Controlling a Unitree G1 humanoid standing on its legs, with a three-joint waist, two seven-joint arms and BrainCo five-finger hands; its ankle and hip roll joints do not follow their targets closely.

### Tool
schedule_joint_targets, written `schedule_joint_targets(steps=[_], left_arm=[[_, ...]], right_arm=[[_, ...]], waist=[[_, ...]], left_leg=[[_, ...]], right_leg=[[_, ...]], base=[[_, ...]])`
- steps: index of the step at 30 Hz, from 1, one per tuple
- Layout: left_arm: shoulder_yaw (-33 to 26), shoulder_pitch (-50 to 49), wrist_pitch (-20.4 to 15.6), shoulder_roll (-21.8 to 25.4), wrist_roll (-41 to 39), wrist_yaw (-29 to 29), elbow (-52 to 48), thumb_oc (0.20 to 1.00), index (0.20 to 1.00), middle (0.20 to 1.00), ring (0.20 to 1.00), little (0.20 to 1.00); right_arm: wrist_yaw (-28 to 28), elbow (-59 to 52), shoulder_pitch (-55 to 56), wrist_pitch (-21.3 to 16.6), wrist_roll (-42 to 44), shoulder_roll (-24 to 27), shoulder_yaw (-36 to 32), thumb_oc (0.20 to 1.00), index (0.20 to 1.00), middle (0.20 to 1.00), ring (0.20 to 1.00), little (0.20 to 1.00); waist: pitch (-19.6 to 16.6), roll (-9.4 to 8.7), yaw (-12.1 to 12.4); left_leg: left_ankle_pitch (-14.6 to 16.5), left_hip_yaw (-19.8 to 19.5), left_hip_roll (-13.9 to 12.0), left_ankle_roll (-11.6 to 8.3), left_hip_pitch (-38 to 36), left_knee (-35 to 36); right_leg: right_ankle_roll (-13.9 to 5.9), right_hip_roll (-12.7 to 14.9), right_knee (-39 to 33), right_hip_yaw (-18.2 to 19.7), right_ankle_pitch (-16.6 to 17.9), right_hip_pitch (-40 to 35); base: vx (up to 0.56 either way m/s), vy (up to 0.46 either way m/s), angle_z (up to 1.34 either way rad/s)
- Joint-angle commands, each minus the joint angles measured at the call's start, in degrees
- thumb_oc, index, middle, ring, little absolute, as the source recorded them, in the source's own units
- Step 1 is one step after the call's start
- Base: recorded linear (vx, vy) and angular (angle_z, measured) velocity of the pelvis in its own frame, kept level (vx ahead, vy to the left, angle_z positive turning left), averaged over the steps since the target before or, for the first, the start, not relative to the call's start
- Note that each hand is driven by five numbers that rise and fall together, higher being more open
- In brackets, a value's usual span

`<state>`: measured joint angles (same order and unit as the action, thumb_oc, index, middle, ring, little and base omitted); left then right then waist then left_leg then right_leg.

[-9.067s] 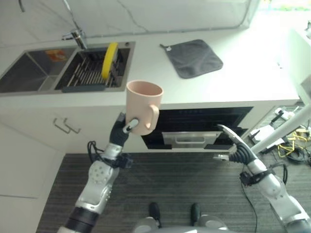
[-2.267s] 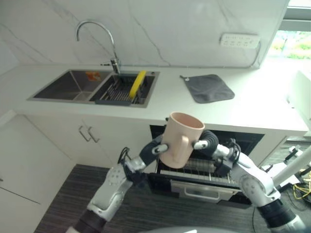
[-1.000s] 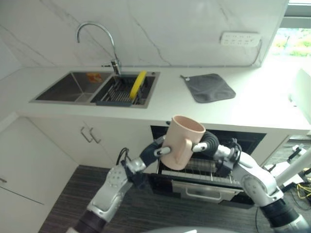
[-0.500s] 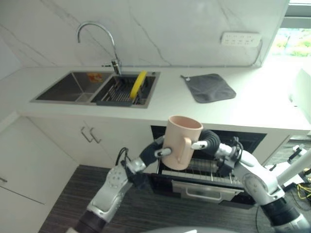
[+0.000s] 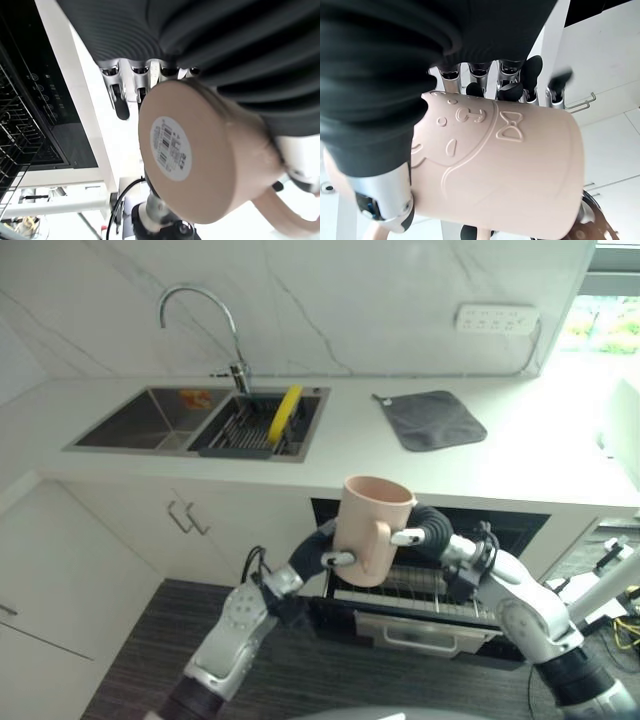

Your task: Place the dishes in the dishwasher.

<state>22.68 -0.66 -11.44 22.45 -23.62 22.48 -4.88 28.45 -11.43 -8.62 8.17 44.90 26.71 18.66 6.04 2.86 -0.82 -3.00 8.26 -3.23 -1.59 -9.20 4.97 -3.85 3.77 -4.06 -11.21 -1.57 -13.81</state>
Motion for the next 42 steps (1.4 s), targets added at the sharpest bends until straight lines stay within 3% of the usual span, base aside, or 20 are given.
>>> schedule_joint_targets(steps=[1,5,28,36,39,42], left_arm=[[-0.7,3.7,1.2,0.8,-0.2,-8.2,6.4,1.000,1.000,1.000,1.000,1.000],[-2.0,2.7,1.3,0.0,-0.7,-11.3,6.5,1.000,1.000,1.000,1.000,1.000],[-5.0,0.6,0.6,-0.8,-0.1,-12.7,6.8,1.000,1.000,1.000,1.000,1.000],[-6.3,0.3,0.3,-0.6,0.0,-12.9,7.2,1.000,1.000,1.000,1.000,1.000],[-7.2,-0.2,0.2,0.0,2.7,-11.5,7.3,1.000,1.000,1.000,1.000,1.000],[-7.4,0.0,-1.1,2.1,11.0,-10.4,7.6,1.000,1.000,1.000,1.000,1.000]], right_arm=[[0.5,-7.2,-4.6,-8.0,6.1,-6.7,1.8,0.200,0.200,0.200,0.200,0.200],[-1.4,-6.9,-3.2,-10.4,7.0,-7.6,-0.3,0.200,0.200,0.200,0.200,0.200],[-6.8,-5.3,0.8,-22.9,12.4,-8.9,-10.8,0.200,0.200,0.200,0.200,0.200],[-9.6,-4.8,1.8,-25.6,12.4,-8.8,-14.3,0.200,0.200,0.200,0.200,0.200],[-13.2,-3.8,3.0,-25.4,9.6,-8.2,-17.2,0.200,0.200,0.200,0.200,0.200],[-14.7,-0.6,4.3,-24.1,6.6,-6.9,-19.5,0.200,0.200,0.200,0.200,0.200]], waist=[[0.9,-1.99,0.7],[1.1,-1.94,0.5],[1.6,-1.69,-0.5],[1.6,-1.57,-1.2],[1.8,-1.62,-1.9],[2.1,-1.75,-2.8]], left_leg=[[5.3,1.6,0.1,1.15,-3.9,-2.1],[5.2,2.1,-0.2,1.04,-3.8,-2.1],[5.0,3.4,-0.9,0.67,-3.5,-1.9],[4.9,3.9,-1.0,0.61,-3.5,-1.7],[5.2,4.3,-1.1,0.59,-3.4,-2.1],[5.8,4.9,-1.0,0.72,-3.1,-3.5]], right_leg=[[-1.09,1.7,3.5,-1.1,0.3,2.8],[-0.94,1.8,3.5,-1.4,0.2,2.9],[-0.78,1.6,3.4,-1.8,0.2,3.4],[-0.86,1.5,3.2,-1.6,0.4,3.6],[-0.97,1.5,3.4,-1.1,0.5,4.0],[-1.08,1.5,3.3,-0.3,0.8,4.4]], base=[[0.00,0.000,0.00],[0.00,0.000,0.00],[0.00,-0.001,0.00],[0.00,-0.001,-0.01],[0.01,-0.002,0.00],[0.06,-0.015,-0.07]])
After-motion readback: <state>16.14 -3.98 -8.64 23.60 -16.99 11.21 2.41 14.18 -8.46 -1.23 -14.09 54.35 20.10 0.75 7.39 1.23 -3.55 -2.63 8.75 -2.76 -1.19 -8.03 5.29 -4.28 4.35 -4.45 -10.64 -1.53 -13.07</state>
